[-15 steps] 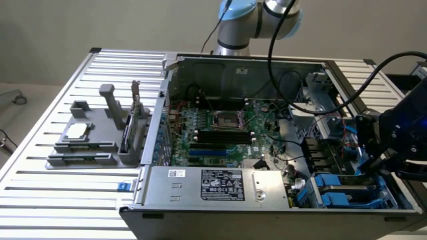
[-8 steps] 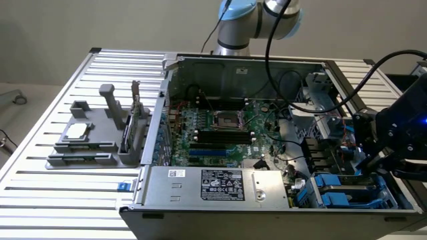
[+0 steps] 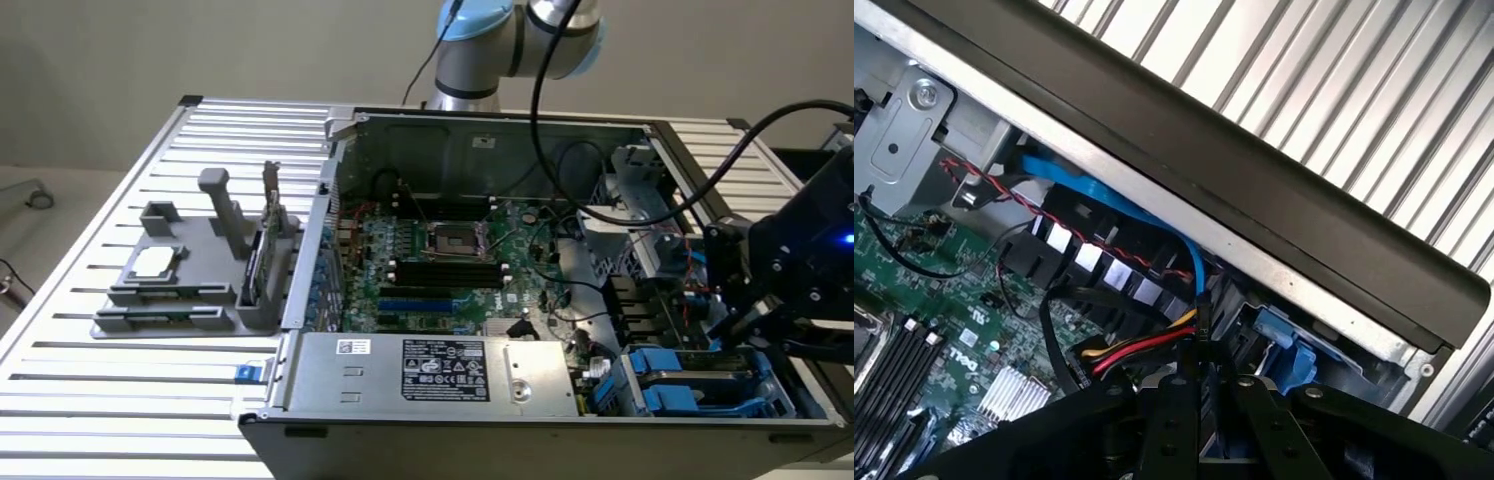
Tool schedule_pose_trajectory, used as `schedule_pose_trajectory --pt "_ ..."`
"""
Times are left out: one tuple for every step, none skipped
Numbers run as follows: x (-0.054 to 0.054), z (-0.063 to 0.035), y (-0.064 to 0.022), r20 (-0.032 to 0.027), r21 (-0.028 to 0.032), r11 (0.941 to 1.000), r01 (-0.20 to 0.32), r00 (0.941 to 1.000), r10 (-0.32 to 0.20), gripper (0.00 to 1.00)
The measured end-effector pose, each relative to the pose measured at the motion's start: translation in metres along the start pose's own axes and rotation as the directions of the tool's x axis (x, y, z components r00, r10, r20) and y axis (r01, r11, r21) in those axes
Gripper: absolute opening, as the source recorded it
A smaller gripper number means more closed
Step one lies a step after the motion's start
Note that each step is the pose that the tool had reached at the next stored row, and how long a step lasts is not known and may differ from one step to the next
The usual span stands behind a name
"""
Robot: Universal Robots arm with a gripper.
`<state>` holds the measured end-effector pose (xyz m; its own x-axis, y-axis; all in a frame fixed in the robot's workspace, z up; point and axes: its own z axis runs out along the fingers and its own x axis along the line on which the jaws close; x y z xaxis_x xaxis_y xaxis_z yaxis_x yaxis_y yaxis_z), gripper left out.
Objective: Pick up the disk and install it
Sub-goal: 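Insert the first disk wire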
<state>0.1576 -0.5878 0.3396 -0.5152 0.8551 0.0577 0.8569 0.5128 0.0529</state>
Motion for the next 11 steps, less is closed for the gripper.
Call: schedule_pose_trajectory --pt "0.0 0.0 0.0 -0.0028 0.004 1.0 -0.006 1.0 0.006 0.16" --pt "-0.0001 0.0001 0.0 -0.0061 0.0079 0.9999 -0.011 0.9999 0.011 0.16" --pt "0.0 0.0 0.0 -0.0094 0.0131 0.9998 -0.016 0.9998 0.017 0.16" --pt "0.0 0.0 -0.0001 -0.0127 0.0191 0.9996 -0.02 0.9997 0.02 0.16" --pt "-0.0001 0.0001 -0.0001 -0.0167 0.0259 0.9994 -0.023 0.9996 0.024 0.16" --pt "-0.0001 0.0001 0.0 -0.0202 0.0322 0.9991 -0.026 0.9994 0.027 0.16" --pt "0.0 0.0001 0.0 -0.023 0.037 0.9989 -0.03 0.9993 0.031 0.16" --pt "0.0 0.0001 0.0 -0.0252 0.0411 0.9986 -0.035 0.999 0.036 0.16" --pt "-0.0001 0.0001 0.0 -0.0272 0.045 0.9982 -0.041 0.9987 0.042 0.16" --pt "-0.0001 0.0001 0.0 -0.0294 0.0493 0.9976 -0.048 0.9983 0.05 0.16" --pt "-0.0001 0.0001 -0.0001 -0.0318 0.0541 0.997 -0.056 0.9978 0.058 0.16"
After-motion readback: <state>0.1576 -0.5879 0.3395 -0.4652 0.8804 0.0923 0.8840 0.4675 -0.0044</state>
